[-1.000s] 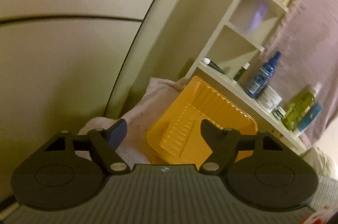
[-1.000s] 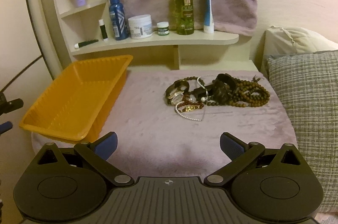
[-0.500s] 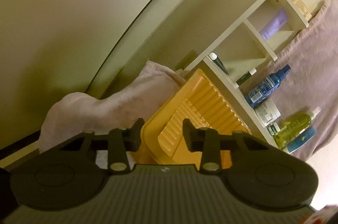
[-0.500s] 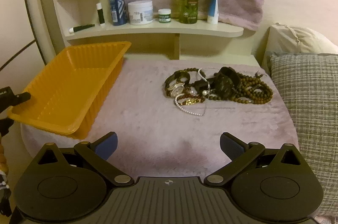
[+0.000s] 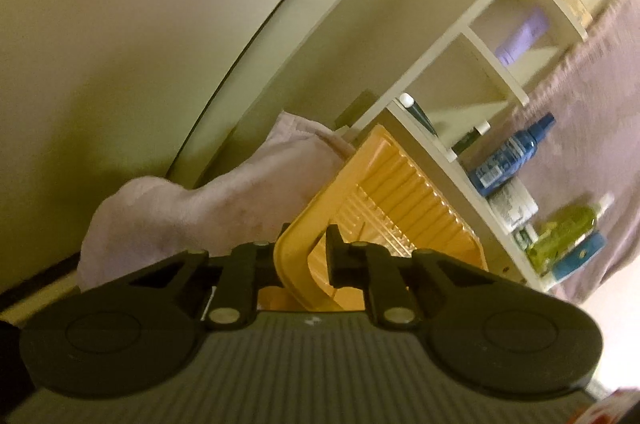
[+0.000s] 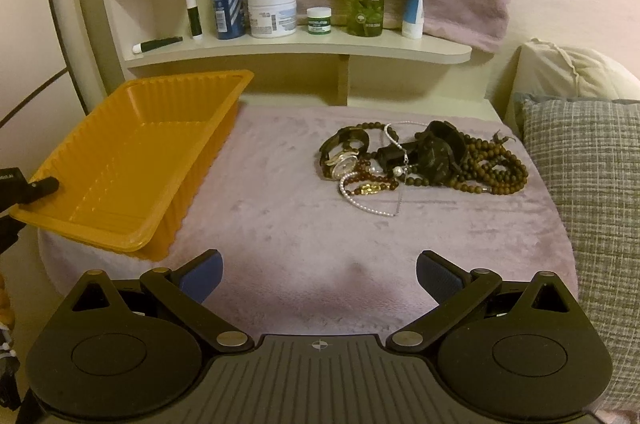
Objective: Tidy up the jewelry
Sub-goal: 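Grasp the orange tray rim with the left tool and tilt it up, then close the right tool on the black-strap watch in the jewelry pile, then carry the watch into the orange tray and open the right tool, then move the open right tool back over the jewelry pile, then close the right tool on the black band in the pile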
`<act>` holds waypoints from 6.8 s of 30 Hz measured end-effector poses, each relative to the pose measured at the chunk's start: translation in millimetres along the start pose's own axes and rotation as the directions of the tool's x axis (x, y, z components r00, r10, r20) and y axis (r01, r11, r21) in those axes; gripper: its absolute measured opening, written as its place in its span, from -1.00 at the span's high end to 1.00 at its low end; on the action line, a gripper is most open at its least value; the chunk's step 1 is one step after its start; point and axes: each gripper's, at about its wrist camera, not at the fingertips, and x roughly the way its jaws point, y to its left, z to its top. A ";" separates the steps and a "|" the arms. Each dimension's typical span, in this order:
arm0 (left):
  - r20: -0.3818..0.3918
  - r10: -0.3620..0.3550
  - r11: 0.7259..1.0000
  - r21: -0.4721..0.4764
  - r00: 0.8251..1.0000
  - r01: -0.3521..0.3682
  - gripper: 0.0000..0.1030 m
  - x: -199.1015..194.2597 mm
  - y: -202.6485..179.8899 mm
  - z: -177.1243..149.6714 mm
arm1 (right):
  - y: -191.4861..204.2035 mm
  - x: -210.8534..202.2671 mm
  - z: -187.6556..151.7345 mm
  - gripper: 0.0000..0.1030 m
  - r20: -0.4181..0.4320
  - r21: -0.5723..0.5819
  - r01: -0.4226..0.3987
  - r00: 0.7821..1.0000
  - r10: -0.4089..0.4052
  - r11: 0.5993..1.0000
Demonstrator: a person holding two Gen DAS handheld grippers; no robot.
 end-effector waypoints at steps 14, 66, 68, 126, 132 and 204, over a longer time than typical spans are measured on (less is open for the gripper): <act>0.091 0.050 0.901 0.424 0.995 -0.085 0.84 -23.7 -55.6 -3.4 | -18.7 -5.0 -4.1 -0.99 0.030 0.068 -0.010 1.000 0.008 0.998; 0.150 0.039 0.690 0.711 0.988 -0.135 0.87 -35.3 -123.1 -5.5 | -44.9 126.3 48.0 0.15 0.095 -0.225 -0.096 0.988 0.119 0.970; 0.149 0.038 0.693 0.708 0.988 -0.134 0.87 -35.1 -122.8 -4.8 | -44.2 126.1 48.2 0.22 0.093 -0.238 -0.093 0.989 0.118 0.967; -0.027 0.089 0.737 0.674 0.996 -0.048 0.83 -34.1 -122.2 15.7 | 45.3 70.5 50.5 0.24 0.017 -0.301 -0.440 0.885 0.466 0.846; -0.021 0.087 0.732 0.679 0.996 -0.050 0.83 -35.7 -122.7 14.5 | 34.3 53.0 57.4 0.02 0.101 -0.269 -0.401 0.892 0.440 0.875; -0.099 0.185 0.601 0.798 0.978 -0.033 0.82 -23.8 -142.5 17.7 | -109.5 96.9 60.1 0.22 0.006 -0.404 -0.092 0.995 0.104 0.910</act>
